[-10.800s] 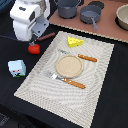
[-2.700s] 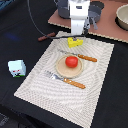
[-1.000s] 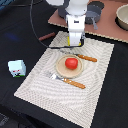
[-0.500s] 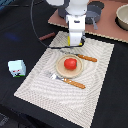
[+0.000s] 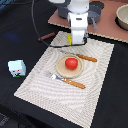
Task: Interact with the objects in diverse but meaningful ways.
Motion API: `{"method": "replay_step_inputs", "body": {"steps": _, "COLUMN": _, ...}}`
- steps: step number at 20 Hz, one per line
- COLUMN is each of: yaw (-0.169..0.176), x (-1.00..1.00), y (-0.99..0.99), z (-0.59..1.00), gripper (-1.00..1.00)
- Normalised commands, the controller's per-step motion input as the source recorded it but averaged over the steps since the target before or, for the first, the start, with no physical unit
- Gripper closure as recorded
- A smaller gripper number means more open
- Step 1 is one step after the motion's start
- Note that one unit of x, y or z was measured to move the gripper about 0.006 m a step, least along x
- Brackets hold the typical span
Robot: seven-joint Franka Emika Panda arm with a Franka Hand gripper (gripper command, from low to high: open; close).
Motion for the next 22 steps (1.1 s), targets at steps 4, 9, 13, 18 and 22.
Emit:
{"method": "replay_step_inputs", "body": {"steps": 4, "yaw": 0.000, "x": -0.07, "y": -0.22, "z": 0.97, "gripper": 1.00}}
{"method": "replay_step_inputs", "body": {"steps": 9, "yaw": 0.000, "x": -0.01, "y": -0.81, "z": 0.39, "gripper": 1.00}}
{"method": "replay_step_inputs", "body": {"steps": 13, "yaw": 0.000, "x": -0.04, "y": -0.94, "z": 0.31, "gripper": 1.00}}
{"method": "replay_step_inputs", "body": {"steps": 18, "yaw": 0.000, "x": -0.04, "y": -0.95, "z": 0.27, "gripper": 1.00}}
{"method": "replay_step_inputs", "body": {"steps": 22, "yaw": 0.000, "x": -0.04, "y": -0.95, "z": 0.26, "gripper": 1.00}}
